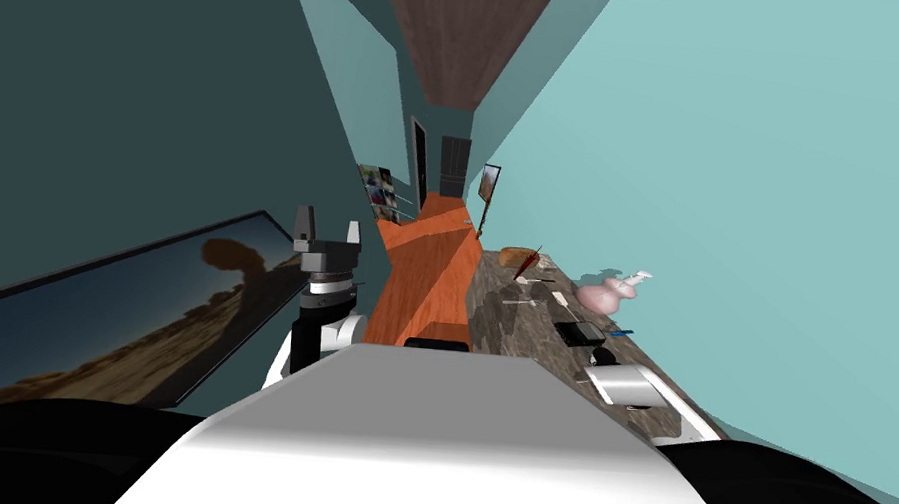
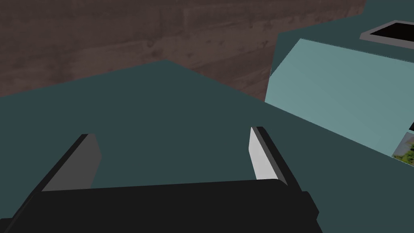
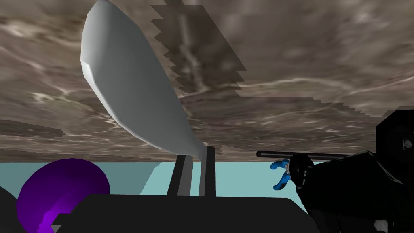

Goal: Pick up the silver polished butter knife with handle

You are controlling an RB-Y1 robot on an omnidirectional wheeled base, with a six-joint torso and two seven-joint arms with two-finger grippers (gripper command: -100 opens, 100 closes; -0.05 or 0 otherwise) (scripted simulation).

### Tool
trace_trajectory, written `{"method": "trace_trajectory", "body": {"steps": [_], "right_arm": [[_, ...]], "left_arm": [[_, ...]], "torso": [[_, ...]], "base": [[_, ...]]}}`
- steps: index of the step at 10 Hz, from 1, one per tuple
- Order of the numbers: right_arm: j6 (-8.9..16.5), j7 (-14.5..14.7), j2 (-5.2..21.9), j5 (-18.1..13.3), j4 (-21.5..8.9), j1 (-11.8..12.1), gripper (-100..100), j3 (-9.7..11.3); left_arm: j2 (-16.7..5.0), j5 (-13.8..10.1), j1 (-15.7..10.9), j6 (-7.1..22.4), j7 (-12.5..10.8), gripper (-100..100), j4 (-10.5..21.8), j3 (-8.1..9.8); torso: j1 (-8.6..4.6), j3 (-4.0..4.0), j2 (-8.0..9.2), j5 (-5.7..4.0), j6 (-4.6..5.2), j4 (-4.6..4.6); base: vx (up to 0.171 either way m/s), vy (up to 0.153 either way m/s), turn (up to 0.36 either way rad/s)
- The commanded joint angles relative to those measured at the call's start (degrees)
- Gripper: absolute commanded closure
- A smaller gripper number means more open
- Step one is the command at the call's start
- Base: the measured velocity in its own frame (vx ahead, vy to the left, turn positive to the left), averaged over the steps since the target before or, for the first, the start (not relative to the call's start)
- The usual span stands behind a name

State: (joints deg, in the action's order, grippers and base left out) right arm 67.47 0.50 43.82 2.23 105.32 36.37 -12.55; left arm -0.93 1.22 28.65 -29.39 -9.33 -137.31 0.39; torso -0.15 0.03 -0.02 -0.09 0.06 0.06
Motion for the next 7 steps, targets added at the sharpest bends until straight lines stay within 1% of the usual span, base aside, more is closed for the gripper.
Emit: {"method": "trace_trajectory", "body": {"steps": [1, 2, 3, 5, 6, 7], "right_arm": [[0.0, 0.0, 0.0, 0.0, 0.0, 0.0, 0, 0.0], [-0.9, 0.4, 0.6, 0.3, 1.3, 0.9, 100, 0.1], [-1.5, 0.7, 1.1, 0.7, 2.5, 2.0, 100, 0.0], [-2.8, 1.4, 2.1, 1.4, 5.0, 4.1, 100, 0.0], [-2.3, 1.3, 2.0, 1.4, 4.1, 3.5, 100, -0.1], [-2.5, 1.4, 2.0, 1.4, 4.3, 3.6, 0, -0.1]], "left_arm": [[0.0, 0.0, 0.0, 0.0, 0.0, 0, 0.0, 0.00], [0.0, 0.0, 0.0, 0.0, 0.0, 0, 0.0, 0.00], [0.0, 0.0, 0.0, 0.0, 0.0, 0, 0.0, 0.01], [0.0, 0.0, 0.0, 0.0, 0.0, 0, 0.0, 0.00], [0.0, 0.0, 0.0, 0.0, 0.0, 0, 0.0, 0.00], [0.0, 0.0, 0.0, 0.0, 0.0, 0, 0.0, 0.00]], "torso": [[0.00, 0.00, 0.00, 0.00, 0.00, 0.00], [-0.01, 0.00, 0.00, 0.00, 0.01, 0.00], [0.05, -0.09, -0.17, 0.02, 0.13, -0.04], [0.22, -0.25, -0.44, 0.04, 0.07, -0.10], [0.33, -0.31, -0.54, 0.06, 0.05, -0.12], [0.19, -0.23, -0.37, 0.03, 0.00, -0.09]], "base": [[0.000, 0.000, 0.000], [0.080, 0.011, -0.241], [0.128, 0.024, -0.339], [0.147, 0.068, -0.232], [0.065, 0.044, -0.044], [0.010, 0.009, 0.011]]}}
